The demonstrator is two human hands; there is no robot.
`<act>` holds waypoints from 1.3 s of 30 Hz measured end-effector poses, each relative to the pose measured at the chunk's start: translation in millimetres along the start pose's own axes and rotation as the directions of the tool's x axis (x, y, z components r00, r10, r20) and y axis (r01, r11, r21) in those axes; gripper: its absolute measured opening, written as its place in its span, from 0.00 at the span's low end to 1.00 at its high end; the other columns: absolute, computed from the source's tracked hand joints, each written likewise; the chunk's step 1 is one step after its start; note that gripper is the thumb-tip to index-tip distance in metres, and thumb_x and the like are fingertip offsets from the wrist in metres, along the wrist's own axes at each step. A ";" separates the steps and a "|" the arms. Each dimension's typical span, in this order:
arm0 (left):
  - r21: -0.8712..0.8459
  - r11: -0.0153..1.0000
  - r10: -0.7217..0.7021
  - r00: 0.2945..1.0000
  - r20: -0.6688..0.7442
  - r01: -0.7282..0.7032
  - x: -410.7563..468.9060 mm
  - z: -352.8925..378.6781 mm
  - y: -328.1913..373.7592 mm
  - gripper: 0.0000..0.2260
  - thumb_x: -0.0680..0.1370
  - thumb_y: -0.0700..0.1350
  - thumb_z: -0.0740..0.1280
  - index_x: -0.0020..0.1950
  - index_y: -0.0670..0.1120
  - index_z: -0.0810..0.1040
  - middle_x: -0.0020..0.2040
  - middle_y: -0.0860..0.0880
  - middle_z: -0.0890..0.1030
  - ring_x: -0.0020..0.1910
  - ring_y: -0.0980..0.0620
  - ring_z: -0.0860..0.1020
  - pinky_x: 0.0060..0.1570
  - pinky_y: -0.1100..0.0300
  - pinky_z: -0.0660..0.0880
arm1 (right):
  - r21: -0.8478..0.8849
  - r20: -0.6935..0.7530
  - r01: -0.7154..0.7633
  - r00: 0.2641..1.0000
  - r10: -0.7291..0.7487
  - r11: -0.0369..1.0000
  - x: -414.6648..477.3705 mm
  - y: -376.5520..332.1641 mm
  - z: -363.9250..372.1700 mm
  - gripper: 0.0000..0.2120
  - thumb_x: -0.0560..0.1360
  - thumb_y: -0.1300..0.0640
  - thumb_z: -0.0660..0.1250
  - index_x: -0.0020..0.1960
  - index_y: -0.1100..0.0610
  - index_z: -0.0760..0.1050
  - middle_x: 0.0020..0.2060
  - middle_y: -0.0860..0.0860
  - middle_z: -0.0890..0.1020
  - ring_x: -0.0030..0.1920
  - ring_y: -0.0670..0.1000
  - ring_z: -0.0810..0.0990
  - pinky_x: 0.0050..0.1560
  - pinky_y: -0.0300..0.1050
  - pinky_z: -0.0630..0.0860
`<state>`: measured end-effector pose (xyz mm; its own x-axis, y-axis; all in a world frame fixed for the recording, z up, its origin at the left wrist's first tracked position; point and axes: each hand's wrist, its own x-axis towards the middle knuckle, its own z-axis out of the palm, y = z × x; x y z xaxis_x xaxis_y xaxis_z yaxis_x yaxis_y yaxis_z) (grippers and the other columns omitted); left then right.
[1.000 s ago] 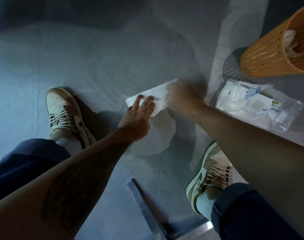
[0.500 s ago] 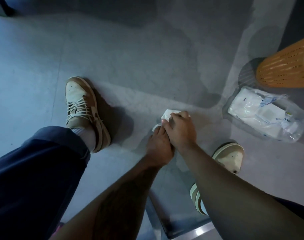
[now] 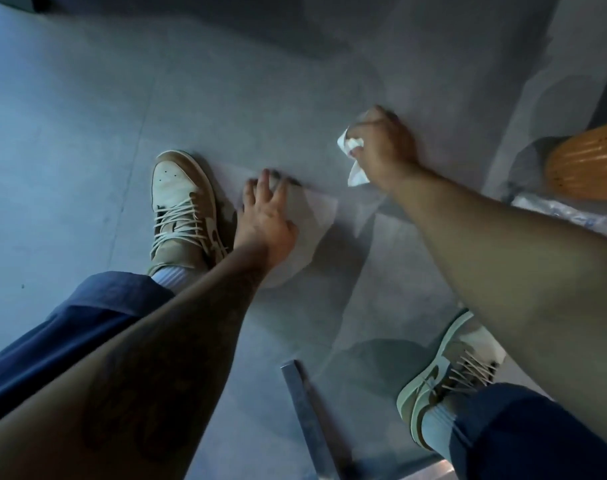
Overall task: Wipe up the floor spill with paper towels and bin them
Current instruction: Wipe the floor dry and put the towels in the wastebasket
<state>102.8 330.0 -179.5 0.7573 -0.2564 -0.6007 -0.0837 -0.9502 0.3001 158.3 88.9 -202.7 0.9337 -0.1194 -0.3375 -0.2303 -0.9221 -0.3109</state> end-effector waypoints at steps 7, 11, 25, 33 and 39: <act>0.091 0.996 -0.007 0.985 0.171 -0.009 39.7 -26.5 27.8 0.39 0.76 0.47 0.66 0.82 0.57 0.47 0.82 0.46 0.37 0.79 0.33 0.39 0.75 0.37 0.58 | 0.021 0.125 0.143 0.981 -0.145 0.989 -65.8 -11.8 39.3 0.17 0.75 0.40 0.56 0.53 0.48 0.76 0.51 0.51 0.81 0.52 0.55 0.81 0.50 0.45 0.75; 0.128 0.992 -0.020 0.978 0.205 -0.006 37.6 -24.3 30.3 0.43 0.75 0.48 0.67 0.82 0.57 0.43 0.81 0.46 0.33 0.78 0.33 0.36 0.74 0.37 0.59 | 0.134 0.257 0.312 0.906 -0.337 0.941 -145.9 27.9 31.5 0.14 0.74 0.45 0.59 0.52 0.49 0.79 0.53 0.50 0.78 0.55 0.54 0.77 0.51 0.44 0.72; 0.219 0.976 -0.063 0.982 0.177 0.023 46.7 -16.8 31.6 0.46 0.74 0.52 0.70 0.82 0.56 0.42 0.81 0.45 0.34 0.78 0.31 0.39 0.73 0.35 0.58 | 0.216 0.158 0.138 0.972 -0.174 0.967 -135.8 12.5 31.9 0.15 0.75 0.50 0.59 0.55 0.52 0.79 0.57 0.55 0.77 0.56 0.57 0.78 0.54 0.44 0.72; 0.222 0.969 0.094 0.993 0.074 -0.109 41.8 2.6 89.9 0.40 0.77 0.50 0.66 0.82 0.54 0.46 0.82 0.44 0.40 0.80 0.37 0.41 0.75 0.41 0.56 | 0.213 -0.035 -0.347 0.931 0.362 0.913 -140.0 128.3 2.4 0.09 0.71 0.63 0.64 0.50 0.57 0.78 0.53 0.60 0.77 0.51 0.62 0.79 0.49 0.49 0.74; 0.183 0.961 0.168 0.965 0.201 -0.205 56.2 7.8 138.6 0.39 0.74 0.50 0.68 0.81 0.59 0.51 0.82 0.48 0.43 0.80 0.37 0.43 0.71 0.38 0.62 | -0.018 -0.076 -0.414 0.908 0.412 0.910 -83.4 195.3 -48.0 0.13 0.79 0.63 0.57 0.58 0.57 0.77 0.57 0.60 0.77 0.56 0.61 0.76 0.51 0.47 0.70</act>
<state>128.7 182.5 -177.4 0.5869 -0.4424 -0.6781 -0.3546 -0.8934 0.2759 48.6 -98.9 -192.6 0.7736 -0.5162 -0.3674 -0.5917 -0.7961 -0.1272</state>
